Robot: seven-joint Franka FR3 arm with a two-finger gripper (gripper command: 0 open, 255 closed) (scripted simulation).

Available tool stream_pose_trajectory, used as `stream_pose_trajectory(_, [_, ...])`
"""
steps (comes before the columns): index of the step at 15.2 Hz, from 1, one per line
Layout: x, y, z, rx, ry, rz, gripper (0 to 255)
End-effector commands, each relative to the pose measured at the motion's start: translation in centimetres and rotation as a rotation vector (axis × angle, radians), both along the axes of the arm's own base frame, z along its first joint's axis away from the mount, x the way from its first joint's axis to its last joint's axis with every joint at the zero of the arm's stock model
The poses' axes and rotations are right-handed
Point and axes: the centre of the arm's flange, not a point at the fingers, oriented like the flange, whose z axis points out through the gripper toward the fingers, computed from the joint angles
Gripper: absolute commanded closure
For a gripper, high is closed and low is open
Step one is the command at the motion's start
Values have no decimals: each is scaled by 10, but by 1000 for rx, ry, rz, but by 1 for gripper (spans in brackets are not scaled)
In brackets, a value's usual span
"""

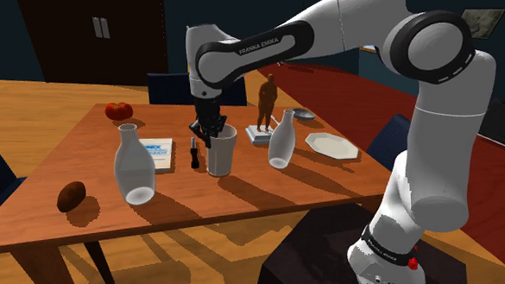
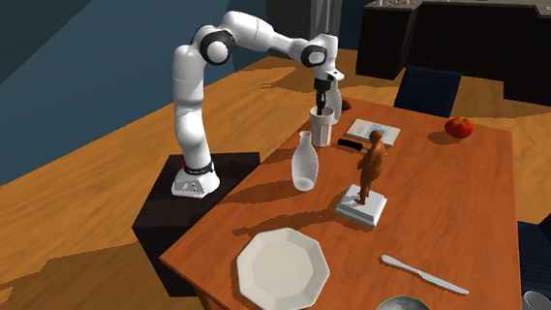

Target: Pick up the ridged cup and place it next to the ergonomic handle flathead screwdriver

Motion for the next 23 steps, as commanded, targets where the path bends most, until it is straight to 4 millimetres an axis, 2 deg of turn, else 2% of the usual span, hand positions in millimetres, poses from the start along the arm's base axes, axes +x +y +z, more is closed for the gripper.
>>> stream_pose_trajectory(1, [1, 0, -10, 0, -1, 0, 255])
stream_pose_trajectory(3, [1, 0, -23, 0, -1, 0, 255])
stream_pose_trajectory(10, [1, 0, -23, 0, -1, 0, 255])
stream_pose_trajectory(11, [1, 0, -23, 0, -1, 0, 0])
stream_pose_trajectory(16, [1, 0, -23, 0, -1, 0, 0])
stream_pose_trajectory(20, [4, 3, 27, 0, -1, 0, 0])
stream_pose_trajectory(23, [4, 3, 27, 0, -1, 0, 0])
